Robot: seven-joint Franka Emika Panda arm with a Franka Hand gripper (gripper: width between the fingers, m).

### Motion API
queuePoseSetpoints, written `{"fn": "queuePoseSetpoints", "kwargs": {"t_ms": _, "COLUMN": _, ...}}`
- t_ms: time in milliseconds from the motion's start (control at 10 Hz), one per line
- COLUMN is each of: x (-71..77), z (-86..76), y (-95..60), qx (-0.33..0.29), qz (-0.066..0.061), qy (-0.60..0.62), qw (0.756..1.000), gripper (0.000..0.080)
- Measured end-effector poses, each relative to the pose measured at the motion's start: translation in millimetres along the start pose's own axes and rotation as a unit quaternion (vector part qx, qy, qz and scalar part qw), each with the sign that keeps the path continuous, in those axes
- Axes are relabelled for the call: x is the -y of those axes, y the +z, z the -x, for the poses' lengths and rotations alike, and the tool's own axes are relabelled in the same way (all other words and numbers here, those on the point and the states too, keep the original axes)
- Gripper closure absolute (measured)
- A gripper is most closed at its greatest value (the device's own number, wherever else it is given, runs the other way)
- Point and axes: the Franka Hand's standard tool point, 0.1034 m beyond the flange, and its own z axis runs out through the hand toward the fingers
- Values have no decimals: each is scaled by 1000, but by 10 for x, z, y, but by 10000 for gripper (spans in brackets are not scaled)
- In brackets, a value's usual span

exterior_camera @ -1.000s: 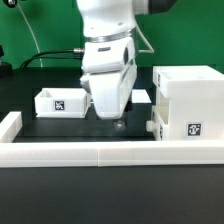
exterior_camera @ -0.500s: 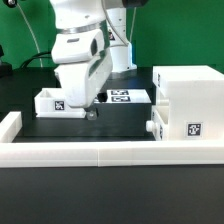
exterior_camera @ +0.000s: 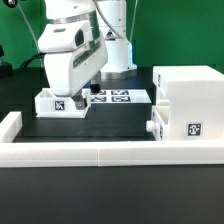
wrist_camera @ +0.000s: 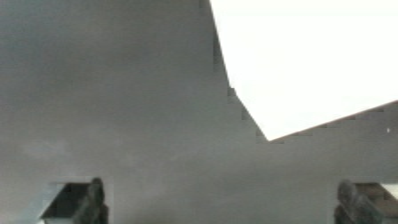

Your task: Assemble drawer

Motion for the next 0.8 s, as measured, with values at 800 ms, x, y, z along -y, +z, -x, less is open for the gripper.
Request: {"fn": "queuePoseSetpoints", "kwargs": {"t_ms": 800, "x": 405, "z": 291, "y": -71, "qx": -8, "qz": 40, "qy": 309, "qw": 950, "gripper": 151}}
